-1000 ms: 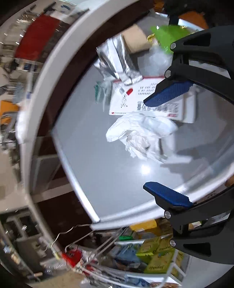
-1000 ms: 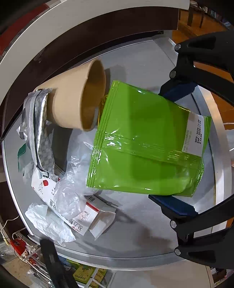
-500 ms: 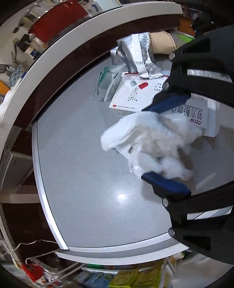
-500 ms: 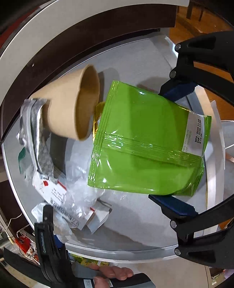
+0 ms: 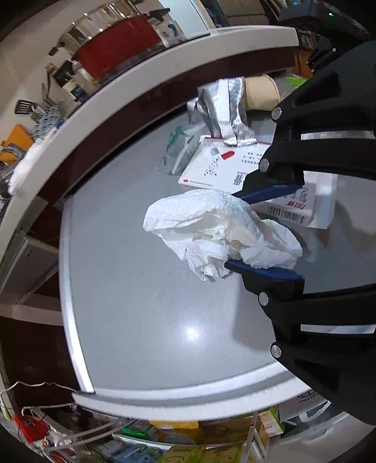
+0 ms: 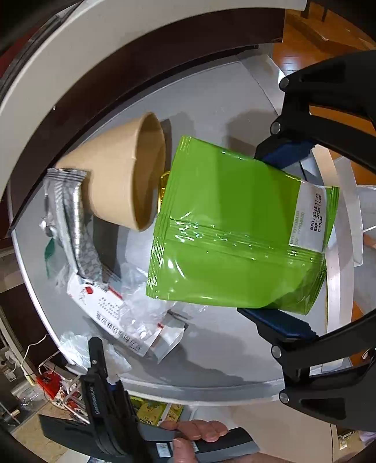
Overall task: Collect trash
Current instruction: 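Carry the tissue and green bag in both tools over the paper bag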
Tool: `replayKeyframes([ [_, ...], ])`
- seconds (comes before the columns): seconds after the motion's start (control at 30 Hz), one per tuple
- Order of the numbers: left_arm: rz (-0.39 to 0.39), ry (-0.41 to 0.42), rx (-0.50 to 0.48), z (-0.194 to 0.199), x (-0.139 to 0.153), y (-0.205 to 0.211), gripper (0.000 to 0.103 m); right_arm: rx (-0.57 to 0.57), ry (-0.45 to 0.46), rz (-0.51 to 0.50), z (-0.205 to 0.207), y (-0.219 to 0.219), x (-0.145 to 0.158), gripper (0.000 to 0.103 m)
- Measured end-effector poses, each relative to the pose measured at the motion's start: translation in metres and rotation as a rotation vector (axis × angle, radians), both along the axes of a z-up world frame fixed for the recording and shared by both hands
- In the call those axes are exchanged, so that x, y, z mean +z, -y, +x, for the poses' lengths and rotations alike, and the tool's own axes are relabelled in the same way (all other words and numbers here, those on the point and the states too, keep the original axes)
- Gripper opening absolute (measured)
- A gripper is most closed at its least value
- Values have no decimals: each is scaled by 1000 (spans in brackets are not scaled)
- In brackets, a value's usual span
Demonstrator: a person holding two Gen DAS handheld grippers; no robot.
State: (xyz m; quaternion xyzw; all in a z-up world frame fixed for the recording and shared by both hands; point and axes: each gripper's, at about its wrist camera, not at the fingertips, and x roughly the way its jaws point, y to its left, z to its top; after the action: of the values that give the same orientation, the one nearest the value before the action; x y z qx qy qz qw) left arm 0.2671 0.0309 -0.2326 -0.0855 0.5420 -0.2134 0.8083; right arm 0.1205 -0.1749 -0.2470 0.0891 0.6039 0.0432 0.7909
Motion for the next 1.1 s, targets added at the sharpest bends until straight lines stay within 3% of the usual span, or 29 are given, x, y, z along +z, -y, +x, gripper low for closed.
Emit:
replayKeyframes([
  [0.33, 4, 146, 43, -57, 52, -12, 40, 33, 84, 52, -15, 24, 39, 83],
  [0.57, 73, 241, 75, -111, 78, 2, 40, 63, 137, 50, -32, 28, 63, 83],
  [0.87, 94, 295, 89, -175, 104, 19, 40, 112, 232, 48, -60, 36, 99, 83],
  [1.1, 147, 313, 68, -228, 107, 32, 40, 172, 283, 60, -93, 44, 122, 83],
])
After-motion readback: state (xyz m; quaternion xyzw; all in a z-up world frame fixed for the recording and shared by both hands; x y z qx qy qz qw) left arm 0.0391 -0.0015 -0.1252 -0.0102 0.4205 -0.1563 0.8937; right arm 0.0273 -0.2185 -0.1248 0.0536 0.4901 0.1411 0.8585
